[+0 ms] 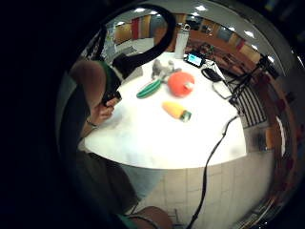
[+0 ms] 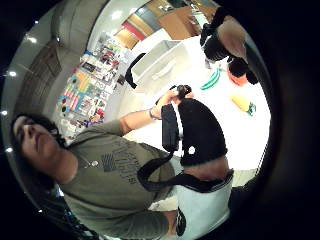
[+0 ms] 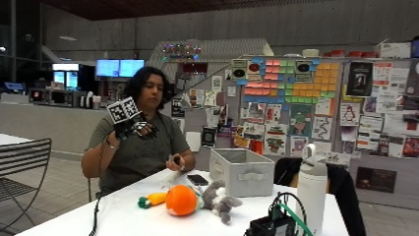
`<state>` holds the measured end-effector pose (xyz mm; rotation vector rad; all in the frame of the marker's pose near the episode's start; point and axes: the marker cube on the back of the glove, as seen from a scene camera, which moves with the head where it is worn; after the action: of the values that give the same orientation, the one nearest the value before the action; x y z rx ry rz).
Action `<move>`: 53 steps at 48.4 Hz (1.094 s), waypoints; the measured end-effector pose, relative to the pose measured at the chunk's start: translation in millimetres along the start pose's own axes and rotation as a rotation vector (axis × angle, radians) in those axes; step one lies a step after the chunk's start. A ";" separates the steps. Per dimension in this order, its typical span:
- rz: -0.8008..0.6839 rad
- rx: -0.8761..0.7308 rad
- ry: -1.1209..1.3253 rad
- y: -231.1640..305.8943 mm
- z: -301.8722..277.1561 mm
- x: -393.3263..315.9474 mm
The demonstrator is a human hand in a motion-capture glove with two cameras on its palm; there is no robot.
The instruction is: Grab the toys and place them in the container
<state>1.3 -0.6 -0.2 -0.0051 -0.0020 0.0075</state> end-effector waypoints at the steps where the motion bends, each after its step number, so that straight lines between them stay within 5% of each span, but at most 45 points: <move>1: 0.002 -0.001 0.000 -0.3 -0.1 0.4; 25: 0.094 -0.005 0.059 -12.7 12.7 18.8; 39: 0.390 -0.137 0.200 -37.1 102.1 130.5; 53: 0.513 -0.263 0.416 -31.1 177.5 182.3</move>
<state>183.5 -29.5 177.8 -0.2700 0.4149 0.5191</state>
